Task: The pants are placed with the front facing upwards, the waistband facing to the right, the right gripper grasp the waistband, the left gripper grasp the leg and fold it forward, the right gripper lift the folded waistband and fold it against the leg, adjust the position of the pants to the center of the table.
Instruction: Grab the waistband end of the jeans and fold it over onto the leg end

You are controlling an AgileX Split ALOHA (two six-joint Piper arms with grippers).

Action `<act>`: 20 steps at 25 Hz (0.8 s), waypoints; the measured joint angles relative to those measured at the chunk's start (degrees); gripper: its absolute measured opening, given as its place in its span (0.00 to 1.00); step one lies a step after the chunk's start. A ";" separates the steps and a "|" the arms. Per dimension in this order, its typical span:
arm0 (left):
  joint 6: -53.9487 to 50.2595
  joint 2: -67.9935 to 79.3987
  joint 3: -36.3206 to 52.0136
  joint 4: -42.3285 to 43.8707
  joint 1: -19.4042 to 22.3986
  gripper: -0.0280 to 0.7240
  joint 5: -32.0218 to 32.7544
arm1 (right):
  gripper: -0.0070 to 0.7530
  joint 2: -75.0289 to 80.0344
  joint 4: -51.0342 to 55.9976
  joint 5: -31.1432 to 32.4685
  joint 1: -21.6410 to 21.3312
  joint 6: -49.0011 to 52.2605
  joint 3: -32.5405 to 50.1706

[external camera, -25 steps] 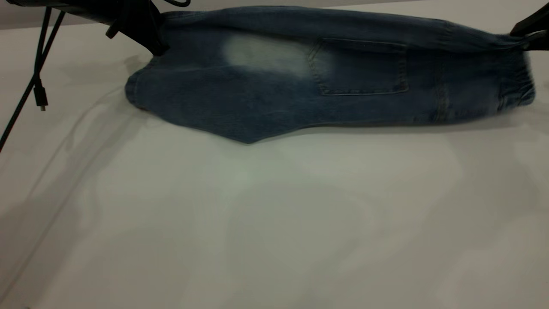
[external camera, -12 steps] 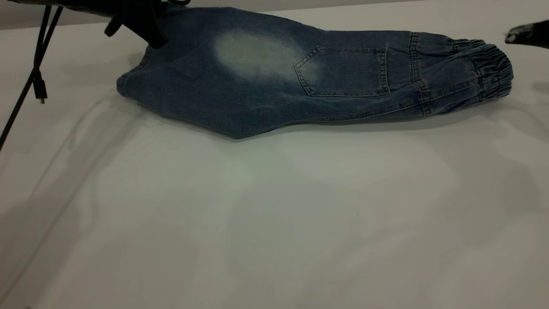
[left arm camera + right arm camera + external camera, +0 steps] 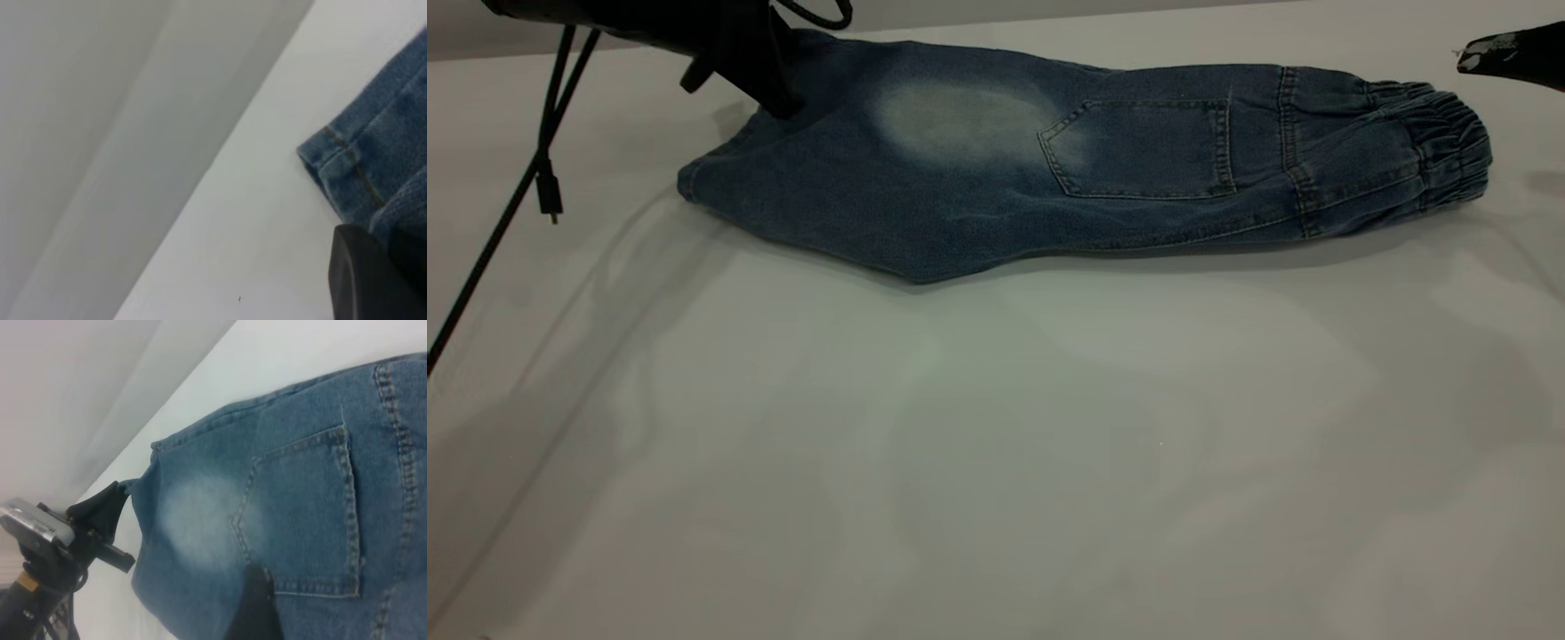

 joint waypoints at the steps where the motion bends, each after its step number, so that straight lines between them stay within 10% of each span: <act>1: 0.00 0.00 0.00 -0.18 0.03 0.13 0.00 | 0.67 0.00 -0.17 0.00 0.00 0.00 0.00; 9: -0.12 -0.17 -0.51 -3.34 0.03 0.18 3.06 | 0.67 0.00 -7.96 -1.48 0.00 5.77 0.05; 20: -0.37 -5.01 -0.57 -6.43 -0.17 0.63 16.96 | 0.67 0.00 -13.85 -5.53 0.07 18.73 0.10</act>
